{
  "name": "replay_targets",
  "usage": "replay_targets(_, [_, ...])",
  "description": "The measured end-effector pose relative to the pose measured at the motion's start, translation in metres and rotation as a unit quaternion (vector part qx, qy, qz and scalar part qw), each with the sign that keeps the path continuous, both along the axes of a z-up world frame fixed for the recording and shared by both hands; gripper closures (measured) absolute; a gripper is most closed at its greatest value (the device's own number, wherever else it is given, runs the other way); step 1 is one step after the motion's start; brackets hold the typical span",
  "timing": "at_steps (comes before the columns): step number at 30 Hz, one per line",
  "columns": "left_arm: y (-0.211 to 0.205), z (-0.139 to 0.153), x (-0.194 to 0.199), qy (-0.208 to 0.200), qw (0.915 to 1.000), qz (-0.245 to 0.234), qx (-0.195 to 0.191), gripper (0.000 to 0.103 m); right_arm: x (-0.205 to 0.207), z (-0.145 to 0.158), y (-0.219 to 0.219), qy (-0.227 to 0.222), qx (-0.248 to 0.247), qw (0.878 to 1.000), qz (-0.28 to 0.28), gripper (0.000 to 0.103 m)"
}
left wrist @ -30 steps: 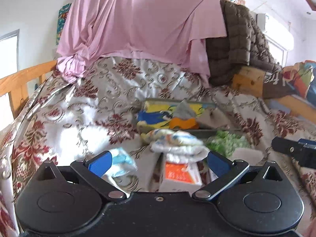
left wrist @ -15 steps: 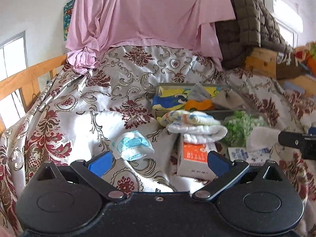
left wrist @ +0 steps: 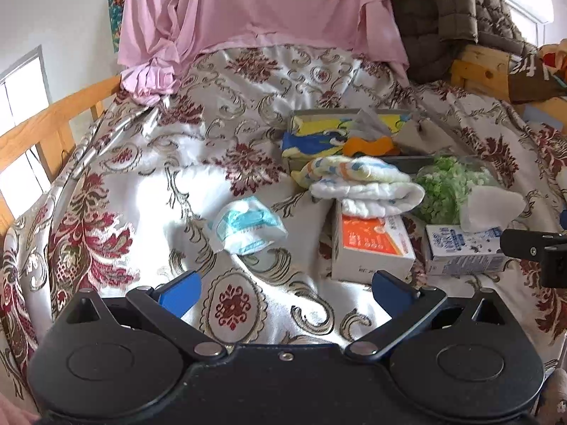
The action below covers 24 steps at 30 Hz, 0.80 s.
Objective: Organize soft objects
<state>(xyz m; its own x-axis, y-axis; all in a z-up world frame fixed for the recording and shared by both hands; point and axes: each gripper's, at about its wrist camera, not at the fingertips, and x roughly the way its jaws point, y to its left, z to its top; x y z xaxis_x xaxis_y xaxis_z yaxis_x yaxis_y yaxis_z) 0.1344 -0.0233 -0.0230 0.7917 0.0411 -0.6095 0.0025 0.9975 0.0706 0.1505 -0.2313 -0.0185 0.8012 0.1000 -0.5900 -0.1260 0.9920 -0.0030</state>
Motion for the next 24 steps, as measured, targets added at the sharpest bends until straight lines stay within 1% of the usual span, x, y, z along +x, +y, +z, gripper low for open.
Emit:
replay_targets(5, [0.003, -0.004, 0.007, 0.023, 0.9996, 0.015, -0.003, 0.001, 0.004, -0.003, 0.004, 0.012, -0.007, 1.000, 0.008, 0.000])
replay_targets(11, [0.006, -0.006, 0.009, 0.030, 0.9993, 0.022, -0.004, 0.001, 0.006, -0.004, 0.006, 0.017, -0.004, 1.000, 0.017, 0.000])
replay_targets(15, [0.007, -0.005, 0.013, 0.039, 0.9988, 0.028, -0.002, 0.001, 0.009, -0.004, 0.007, 0.010, 0.006, 1.000, 0.026, 0.000])
replay_targets(19, [0.014, -0.002, 0.014, 0.051, 0.9979, 0.037, -0.017, 0.001, 0.014, -0.006, 0.011, 0.004, 0.014, 0.999, 0.037, 0.000])
replay_targets(22, [0.021, 0.002, 0.017, 0.065, 0.9964, 0.045, -0.029, 0.001, 0.015, -0.007, 0.017, -0.005, 0.012, 0.999, 0.050, 0.000])
replay_targets(24, [0.026, 0.006, 0.021, 0.082, 0.9949, 0.050, -0.032, 0.001, 0.017, -0.007, 0.021, -0.015, 0.012, 0.998, 0.059, 0.000])
